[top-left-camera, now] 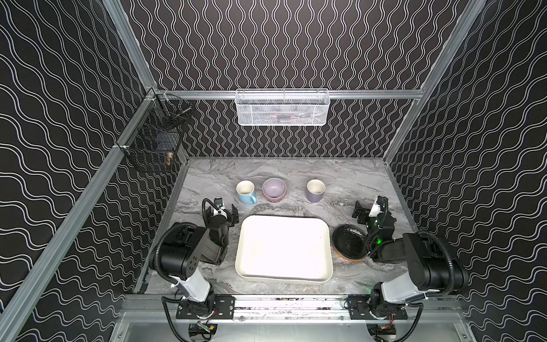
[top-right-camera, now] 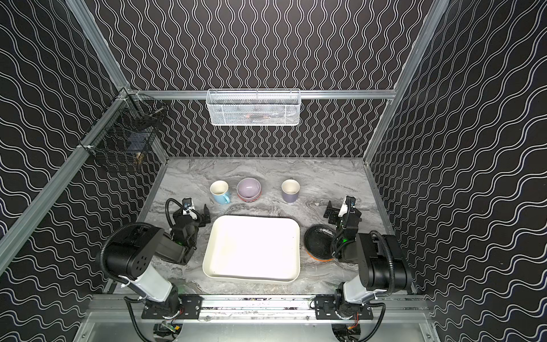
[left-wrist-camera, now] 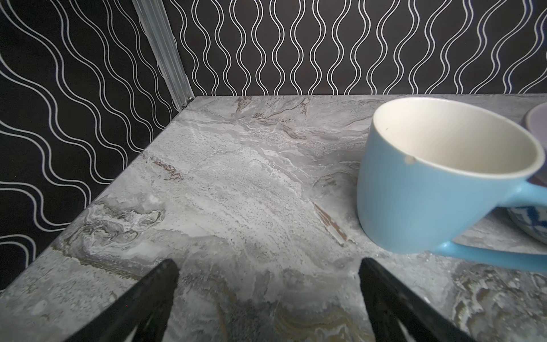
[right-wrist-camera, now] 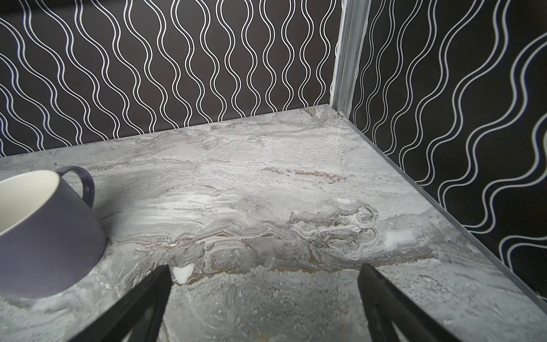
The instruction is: Place the mixed dishes into the plastic bin
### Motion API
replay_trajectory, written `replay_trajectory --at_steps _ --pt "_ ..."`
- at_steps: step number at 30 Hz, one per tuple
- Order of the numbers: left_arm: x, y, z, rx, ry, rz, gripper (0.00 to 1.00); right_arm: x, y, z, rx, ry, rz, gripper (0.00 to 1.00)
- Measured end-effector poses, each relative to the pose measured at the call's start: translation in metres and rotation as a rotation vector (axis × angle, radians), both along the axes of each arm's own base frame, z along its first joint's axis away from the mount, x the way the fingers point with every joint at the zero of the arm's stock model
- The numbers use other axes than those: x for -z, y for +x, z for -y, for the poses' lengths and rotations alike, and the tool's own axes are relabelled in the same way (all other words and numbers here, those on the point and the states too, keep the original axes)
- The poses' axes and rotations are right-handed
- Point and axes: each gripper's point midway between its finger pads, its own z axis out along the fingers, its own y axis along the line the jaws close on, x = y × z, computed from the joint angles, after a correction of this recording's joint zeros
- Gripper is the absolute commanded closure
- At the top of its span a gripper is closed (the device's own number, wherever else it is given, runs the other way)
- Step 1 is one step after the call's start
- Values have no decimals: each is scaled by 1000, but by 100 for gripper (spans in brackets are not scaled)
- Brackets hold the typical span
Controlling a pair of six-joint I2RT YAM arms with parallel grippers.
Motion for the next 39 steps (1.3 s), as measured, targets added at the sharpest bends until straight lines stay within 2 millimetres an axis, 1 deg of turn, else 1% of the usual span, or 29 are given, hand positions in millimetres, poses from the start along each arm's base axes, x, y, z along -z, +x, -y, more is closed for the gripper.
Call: replay_trajectory --at_steps 18,21,23,25,26,27,30,33,34,36,38,39 --pt "0 0 0 0 -3 0 1 0 1 -3 -20 5 0 1" --pt "1 -2 0 -1 -2 -1 1 -3 1 -3 -17 4 4 1" --pt "-1 -1 0 -1 -2 0 1 -9 2 1 3 -2 12 1" --pt "-11 5 1 5 -4 8 1 -21 7 3 24 -7 17 1" --pt "-19 12 3 12 -6 16 1 -33 14 4 39 -9 19 1" --pt "-31 22 6 20 -7 26 1 -48 25 4 40 -4 25 1" --pt "-54 40 8 16 -6 31 1 -98 55 6 71 46 25 1" --pt "-73 51 6 0 5 -6 1 -129 76 9 104 132 -22 1" --pt "-83 56 6 -6 7 -12 1 -135 80 9 112 162 -42 1" --pt "-111 65 7 -11 -3 -9 1 -143 87 3 88 216 -86 1" --pt "-134 69 8 -14 -41 -7 1 -144 92 -11 31 266 -141 3" --pt "-141 70 10 -11 -67 -16 1 -142 94 -20 -1 289 -175 5"
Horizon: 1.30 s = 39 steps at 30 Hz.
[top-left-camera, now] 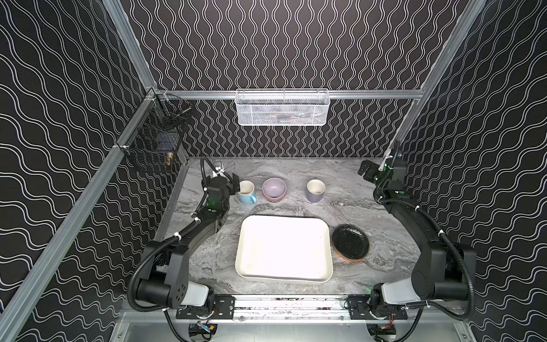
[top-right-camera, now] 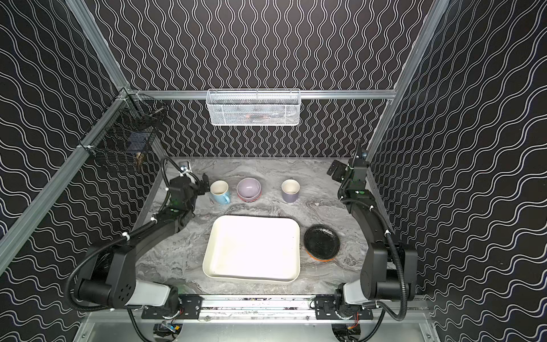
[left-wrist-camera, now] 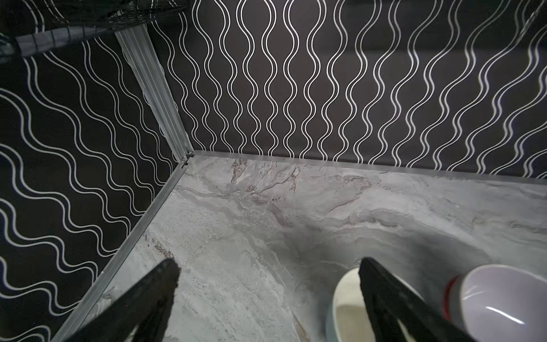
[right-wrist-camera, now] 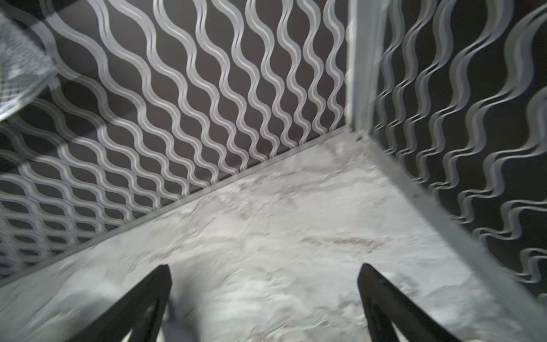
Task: Place the mixed dishes into the plastic bin
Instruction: 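Reach left gripper to light-blue mug while right gripper nears lavender mug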
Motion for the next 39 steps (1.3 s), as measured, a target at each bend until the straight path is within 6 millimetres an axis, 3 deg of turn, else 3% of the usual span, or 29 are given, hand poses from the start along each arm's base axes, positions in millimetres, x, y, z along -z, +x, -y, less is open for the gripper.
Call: replay_trajectory --at_steps 2,5,6,9,12,21,27,39 --pt "-7 2 5 11 -56 -29 4 6 3 -19 -51 39 -59 9" --pt "-4 9 15 33 -145 -114 10 20 0 -62 -150 59 -167 7" --pt "1 14 19 39 -170 -154 13 23 -3 -81 -191 57 -200 1" --pt "19 27 27 41 -213 -279 19 28 -17 -127 -297 40 -274 1" --pt "37 38 30 28 -228 -388 21 23 -33 -154 -365 42 -312 1" --pt "92 39 35 -4 -250 -612 34 10 -69 -167 -395 85 -343 1" --pt "111 31 39 1 -272 -690 40 20 -76 -165 -386 72 -387 1" --pt "151 39 48 11 -298 -799 70 37 -79 -170 -398 74 -457 1"
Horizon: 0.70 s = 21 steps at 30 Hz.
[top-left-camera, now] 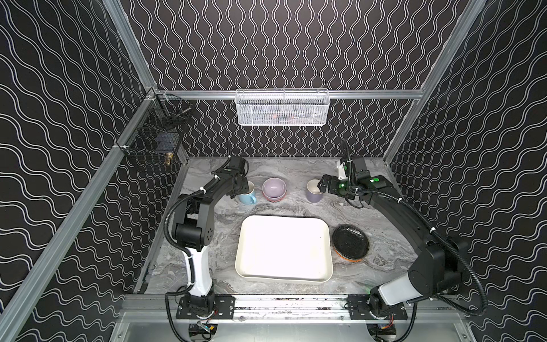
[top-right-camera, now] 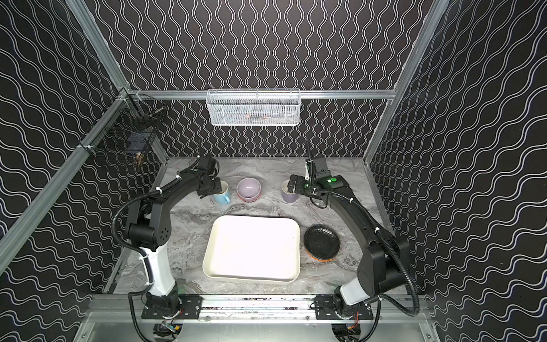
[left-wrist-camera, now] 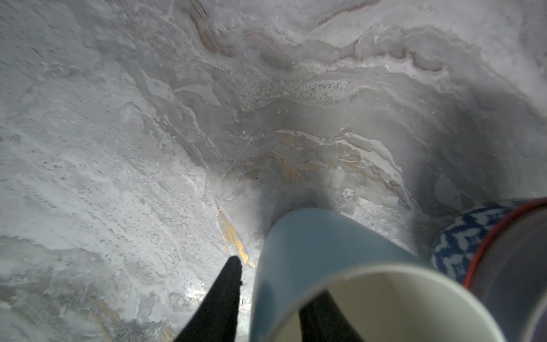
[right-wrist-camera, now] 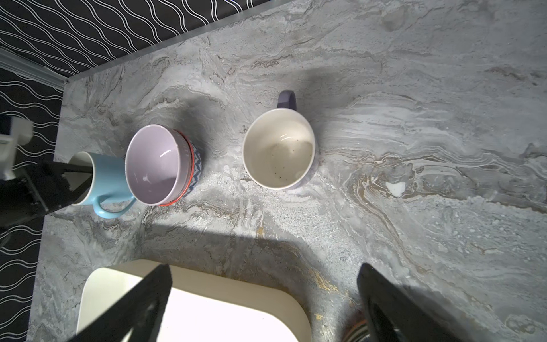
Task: Place the mixed dishes into the plastic bin
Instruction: 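Reach left gripper to light-blue mug while right gripper nears lavender mug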
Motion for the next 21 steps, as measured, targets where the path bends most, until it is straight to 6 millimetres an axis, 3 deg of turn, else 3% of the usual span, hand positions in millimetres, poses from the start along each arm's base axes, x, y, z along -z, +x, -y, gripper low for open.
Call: replay_trajectory --at_steps 10,17,21 --pt "-6 -2 -1 -8 5 -32 98 2 -3 1 0 -5 -14 1" --pt "-11 -8 -2 6 14 -64 100 5 -6 1 -3 -7 -26 1" --pt "-28 -8 0 9 2 -59 100 2 -8 0 -7 1 -19 1"
